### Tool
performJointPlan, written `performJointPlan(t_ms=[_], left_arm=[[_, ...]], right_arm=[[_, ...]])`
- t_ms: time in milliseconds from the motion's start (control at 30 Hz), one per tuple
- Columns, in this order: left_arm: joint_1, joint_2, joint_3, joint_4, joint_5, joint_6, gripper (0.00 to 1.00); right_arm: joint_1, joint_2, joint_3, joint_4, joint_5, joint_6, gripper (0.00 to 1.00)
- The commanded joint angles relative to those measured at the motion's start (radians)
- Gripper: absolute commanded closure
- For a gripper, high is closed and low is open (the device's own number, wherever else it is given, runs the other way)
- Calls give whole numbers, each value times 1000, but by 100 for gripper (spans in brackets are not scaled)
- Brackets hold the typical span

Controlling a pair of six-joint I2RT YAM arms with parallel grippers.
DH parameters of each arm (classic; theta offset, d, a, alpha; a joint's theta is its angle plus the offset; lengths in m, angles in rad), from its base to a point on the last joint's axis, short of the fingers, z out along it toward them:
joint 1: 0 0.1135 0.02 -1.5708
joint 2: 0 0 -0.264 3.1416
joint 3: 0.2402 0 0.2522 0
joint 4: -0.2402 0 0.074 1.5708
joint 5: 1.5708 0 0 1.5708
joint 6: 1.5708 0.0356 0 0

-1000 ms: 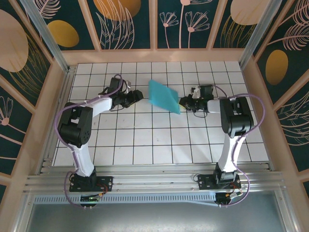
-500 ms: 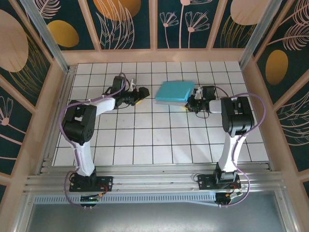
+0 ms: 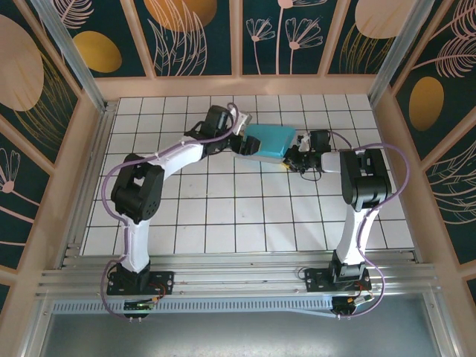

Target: Fold the paper box

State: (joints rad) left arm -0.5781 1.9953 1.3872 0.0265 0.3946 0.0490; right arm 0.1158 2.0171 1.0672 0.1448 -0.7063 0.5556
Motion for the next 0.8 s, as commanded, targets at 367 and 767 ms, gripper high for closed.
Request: performJointPlan(t_ms=[367,767], left_arm=[[-183,86,-151,503,-515,639,1],[-202,279,-53,706,-692,804,1]], right_arm=[[-4,35,6,-99,111,-20,76],[-4,32,13,-104,105,-14,76]])
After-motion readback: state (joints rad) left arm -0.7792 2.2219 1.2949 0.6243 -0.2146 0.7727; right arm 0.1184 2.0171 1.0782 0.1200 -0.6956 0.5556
